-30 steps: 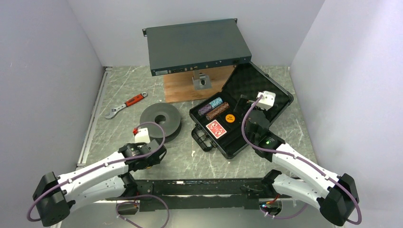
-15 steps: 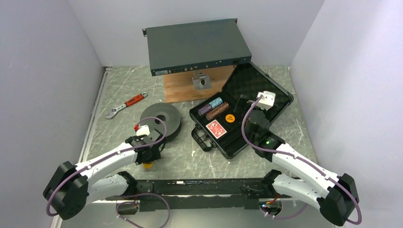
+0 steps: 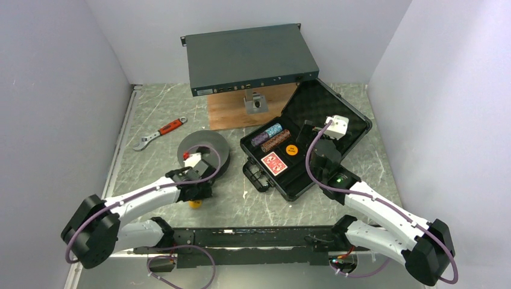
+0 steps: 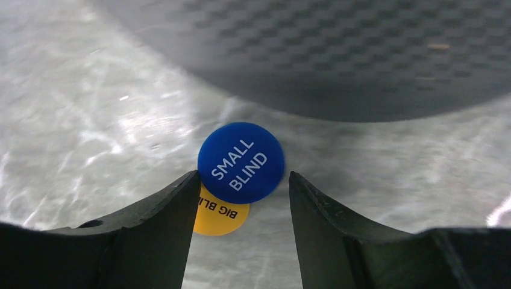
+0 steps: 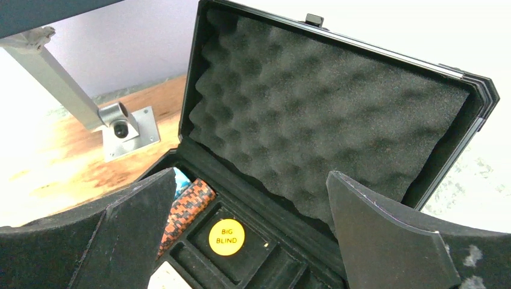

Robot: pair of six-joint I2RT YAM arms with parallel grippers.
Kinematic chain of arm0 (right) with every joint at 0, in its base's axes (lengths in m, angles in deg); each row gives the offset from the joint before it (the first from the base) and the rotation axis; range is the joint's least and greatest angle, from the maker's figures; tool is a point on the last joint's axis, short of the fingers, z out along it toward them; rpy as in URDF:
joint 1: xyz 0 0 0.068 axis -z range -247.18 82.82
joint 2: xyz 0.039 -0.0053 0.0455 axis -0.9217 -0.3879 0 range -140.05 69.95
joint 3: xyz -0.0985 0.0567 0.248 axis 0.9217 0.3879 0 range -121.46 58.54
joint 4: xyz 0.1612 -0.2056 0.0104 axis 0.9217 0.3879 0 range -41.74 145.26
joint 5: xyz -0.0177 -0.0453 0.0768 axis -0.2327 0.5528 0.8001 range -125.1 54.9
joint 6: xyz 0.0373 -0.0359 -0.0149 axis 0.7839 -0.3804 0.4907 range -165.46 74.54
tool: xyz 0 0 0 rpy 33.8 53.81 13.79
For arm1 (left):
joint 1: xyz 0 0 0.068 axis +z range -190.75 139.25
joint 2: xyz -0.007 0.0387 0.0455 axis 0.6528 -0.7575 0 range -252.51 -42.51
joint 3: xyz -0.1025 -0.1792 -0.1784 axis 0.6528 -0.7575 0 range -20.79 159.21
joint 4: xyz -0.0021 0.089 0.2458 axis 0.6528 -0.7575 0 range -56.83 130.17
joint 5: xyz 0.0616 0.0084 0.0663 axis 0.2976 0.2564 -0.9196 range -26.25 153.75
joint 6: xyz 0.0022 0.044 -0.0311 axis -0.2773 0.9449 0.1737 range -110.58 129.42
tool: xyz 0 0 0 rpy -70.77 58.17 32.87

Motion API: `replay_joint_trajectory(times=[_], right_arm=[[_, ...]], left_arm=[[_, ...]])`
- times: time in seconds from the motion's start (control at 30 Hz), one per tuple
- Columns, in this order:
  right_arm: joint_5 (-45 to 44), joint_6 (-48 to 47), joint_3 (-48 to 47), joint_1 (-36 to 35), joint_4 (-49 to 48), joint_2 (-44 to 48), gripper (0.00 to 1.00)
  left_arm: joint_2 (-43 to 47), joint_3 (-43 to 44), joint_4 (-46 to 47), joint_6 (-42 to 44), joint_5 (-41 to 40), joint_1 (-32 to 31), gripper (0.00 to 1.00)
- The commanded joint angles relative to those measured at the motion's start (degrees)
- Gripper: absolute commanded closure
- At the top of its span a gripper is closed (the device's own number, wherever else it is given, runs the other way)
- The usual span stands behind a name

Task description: Pack up texas hold em set

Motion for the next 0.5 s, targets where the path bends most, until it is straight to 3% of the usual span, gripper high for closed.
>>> replay_joint_trajectory(times=[0.0, 0.27, 0.47], right_arm=[[0.01, 0.42, -1.3, 0.07, -1.22, -0.19, 0.0], [-0.07, 0.32, -1.33, 0.24, -1.05, -0.15, 0.0], [-0.07, 0.4, -1.36, 0.26, -1.22, -0.03, 0.0]], left_arm=[[-5.77, 4.05, 10.98, 3.24, 5.58, -5.18, 0.39], [-21.56, 19.58, 6.76, 9.04, 2.27, -14.57, 0.38], [-25.06, 24.4, 6.64, 11.71, 2.95, -19.15, 0.38]])
